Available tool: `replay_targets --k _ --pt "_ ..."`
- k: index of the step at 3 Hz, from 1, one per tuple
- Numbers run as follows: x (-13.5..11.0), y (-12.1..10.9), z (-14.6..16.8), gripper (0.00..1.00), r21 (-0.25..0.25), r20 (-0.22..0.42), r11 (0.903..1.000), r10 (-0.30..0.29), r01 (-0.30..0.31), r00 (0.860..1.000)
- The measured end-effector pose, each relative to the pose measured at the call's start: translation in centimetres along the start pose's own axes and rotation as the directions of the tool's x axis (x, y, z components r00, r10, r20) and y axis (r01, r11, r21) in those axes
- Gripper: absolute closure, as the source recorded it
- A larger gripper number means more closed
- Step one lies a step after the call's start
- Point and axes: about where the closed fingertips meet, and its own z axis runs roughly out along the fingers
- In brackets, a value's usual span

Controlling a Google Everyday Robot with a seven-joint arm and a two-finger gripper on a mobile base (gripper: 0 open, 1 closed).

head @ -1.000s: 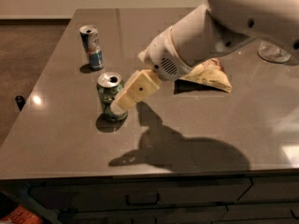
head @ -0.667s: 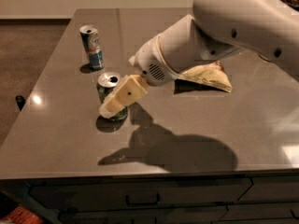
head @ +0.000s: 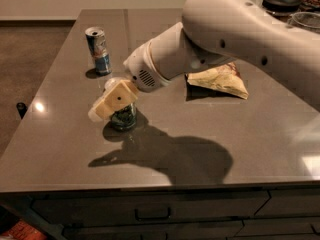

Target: Pick green can

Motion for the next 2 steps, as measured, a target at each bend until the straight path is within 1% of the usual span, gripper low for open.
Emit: replay_targets --k 1,2 --pt "-0.11 -0.34 1.06 0.16 0.001 0.000 1.0000 -0.006 0.006 1.000" --pt "0.24 -0.87 1.22 0.48 0.003 0.005 0.9998 -0.019 0.019 1.000"
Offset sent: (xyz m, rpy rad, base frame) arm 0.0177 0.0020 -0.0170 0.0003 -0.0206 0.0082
